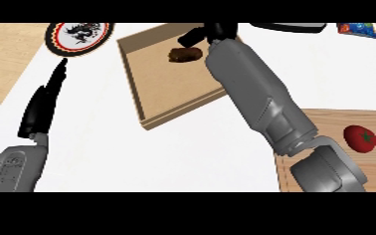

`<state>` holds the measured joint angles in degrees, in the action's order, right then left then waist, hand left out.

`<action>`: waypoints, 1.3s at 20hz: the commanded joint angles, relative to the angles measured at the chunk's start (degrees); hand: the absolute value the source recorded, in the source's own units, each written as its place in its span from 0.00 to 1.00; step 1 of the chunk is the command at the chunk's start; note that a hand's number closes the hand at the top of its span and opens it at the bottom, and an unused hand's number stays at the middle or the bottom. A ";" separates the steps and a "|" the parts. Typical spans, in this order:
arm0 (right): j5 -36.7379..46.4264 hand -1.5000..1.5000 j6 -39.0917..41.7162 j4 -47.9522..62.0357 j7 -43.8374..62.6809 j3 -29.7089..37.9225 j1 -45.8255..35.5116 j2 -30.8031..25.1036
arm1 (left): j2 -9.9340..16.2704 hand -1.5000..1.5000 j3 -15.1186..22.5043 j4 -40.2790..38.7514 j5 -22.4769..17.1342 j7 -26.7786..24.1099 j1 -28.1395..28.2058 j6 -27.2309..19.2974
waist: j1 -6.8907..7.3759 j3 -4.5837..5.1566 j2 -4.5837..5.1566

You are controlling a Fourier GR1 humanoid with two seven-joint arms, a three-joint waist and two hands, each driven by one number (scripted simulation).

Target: Pick the sweet potato from the cutting board and place it in the cardboard box

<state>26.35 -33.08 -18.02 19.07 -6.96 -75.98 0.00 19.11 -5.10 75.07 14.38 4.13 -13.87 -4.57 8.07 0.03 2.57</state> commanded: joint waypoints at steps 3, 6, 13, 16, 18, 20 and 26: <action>-3.11 0.00 -9.05 -1.00 -9.44 3.08 1.14 0.00 | -0.18 0.50 -0.54 -0.82 0.18 0.04 0.55 -0.63 | -1.15 -0.06 0.00; -7.24 0.00 -11.75 -3.08 -12.13 6.57 0.46 0.00 | -0.19 0.50 -1.14 -0.44 0.56 -1.81 2.11 -1.90 | -1.65 -0.04 -0.33; -14.46 0.00 -8.67 -5.52 -25.60 13.08 5.44 -0.54 | 1.54 0.50 -3.72 -0.01 -0.51 0.42 3.07 -1.27 | -5.35 -0.08 -1.50; -15.54 0.00 -5.79 -4.35 -25.39 14.99 4.93 -4.66 | 1.67 0.50 -3.29 3.89 -1.15 1.00 6.88 0.35 | -5.87 -0.07 -2.00; -15.66 0.00 -6.07 -5.57 -25.86 15.18 6.71 -5.21 | 1.41 0.50 -4.09 2.61 -1.09 -0.30 8.00 -0.24 | -6.75 -0.04 -2.25; -15.86 0.00 -4.84 -7.98 -27.25 14.72 11.46 -5.59 | 1.89 0.50 -4.87 4.07 -2.78 2.18 7.39 1.60 | -7.58 -0.05 -2.55; -15.38 0.00 3.74 -22.63 -22.16 10.84 21.74 -11.46 | 1.15 0.50 -6.06 1.61 -0.31 -1.52 9.03 -1.85 | -9.32 0.00 -3.08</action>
<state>11.02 -33.82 -33.11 -5.13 5.62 -59.78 -8.73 20.47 -10.12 78.69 13.53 4.73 -4.91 -5.29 -0.21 -0.01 -0.22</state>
